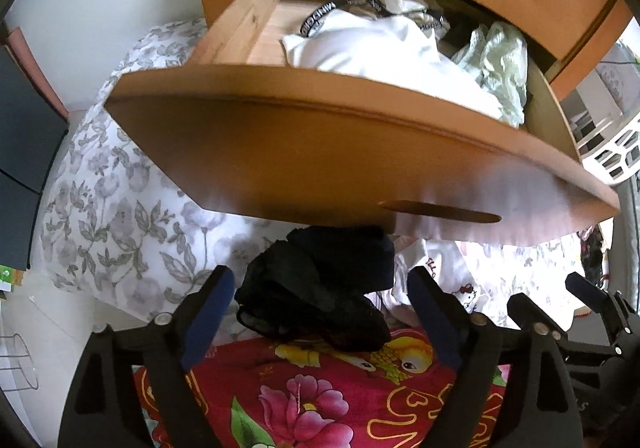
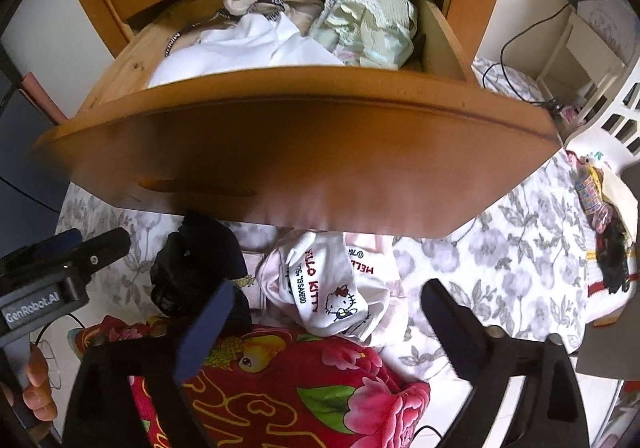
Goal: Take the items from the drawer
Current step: 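Lower both items onto the red blanket and open both tools, then move both open tools back into the drawer toward the white shirt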
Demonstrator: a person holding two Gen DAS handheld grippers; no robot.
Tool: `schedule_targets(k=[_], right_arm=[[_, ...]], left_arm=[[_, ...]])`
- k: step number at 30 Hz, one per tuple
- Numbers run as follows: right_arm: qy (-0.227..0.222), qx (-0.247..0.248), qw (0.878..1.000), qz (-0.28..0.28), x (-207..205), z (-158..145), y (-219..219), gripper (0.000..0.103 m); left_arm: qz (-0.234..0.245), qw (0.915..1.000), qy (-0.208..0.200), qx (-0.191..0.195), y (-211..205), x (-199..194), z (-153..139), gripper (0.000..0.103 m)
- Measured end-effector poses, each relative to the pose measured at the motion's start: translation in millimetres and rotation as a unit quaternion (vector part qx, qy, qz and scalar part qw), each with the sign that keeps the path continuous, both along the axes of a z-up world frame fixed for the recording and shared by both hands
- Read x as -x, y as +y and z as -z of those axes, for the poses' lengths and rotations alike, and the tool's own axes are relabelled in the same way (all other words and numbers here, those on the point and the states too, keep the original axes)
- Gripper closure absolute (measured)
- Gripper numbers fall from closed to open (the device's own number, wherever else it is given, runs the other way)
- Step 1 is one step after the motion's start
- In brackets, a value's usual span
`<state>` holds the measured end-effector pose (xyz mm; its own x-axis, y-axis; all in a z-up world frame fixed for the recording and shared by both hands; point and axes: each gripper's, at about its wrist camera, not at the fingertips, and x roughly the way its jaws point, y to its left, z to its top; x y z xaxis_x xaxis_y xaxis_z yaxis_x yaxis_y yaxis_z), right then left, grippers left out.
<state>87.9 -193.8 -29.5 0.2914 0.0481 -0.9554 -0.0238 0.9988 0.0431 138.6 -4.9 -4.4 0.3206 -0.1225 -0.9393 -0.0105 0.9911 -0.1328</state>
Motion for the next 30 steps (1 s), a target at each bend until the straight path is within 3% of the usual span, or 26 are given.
schedule_targets(k=[11,17,20,30], right_arm=[[-0.039,-0.005,0.999,-0.002,4,-18,-1,0.000],[-0.076,-0.014,0.997,0.000,5,-41,-4,0.000],[-0.093,-0.018,0.995,-0.001,4,-55,-6,0.000],[-0.135,-0.017,0.990,-0.017,-10,-96,-8,0.000]], left_arm=[[-0.007,0.9981,-0.056,0.026,12,6,-38,0.011],[-0.015,0.9935,-0.109,0.030,26,-1,-71,0.011],[-0.020,0.9910,-0.129,0.031,32,-7,-83,0.004],[-0.021,0.9824,-0.176,0.060,41,-32,-114,0.003]])
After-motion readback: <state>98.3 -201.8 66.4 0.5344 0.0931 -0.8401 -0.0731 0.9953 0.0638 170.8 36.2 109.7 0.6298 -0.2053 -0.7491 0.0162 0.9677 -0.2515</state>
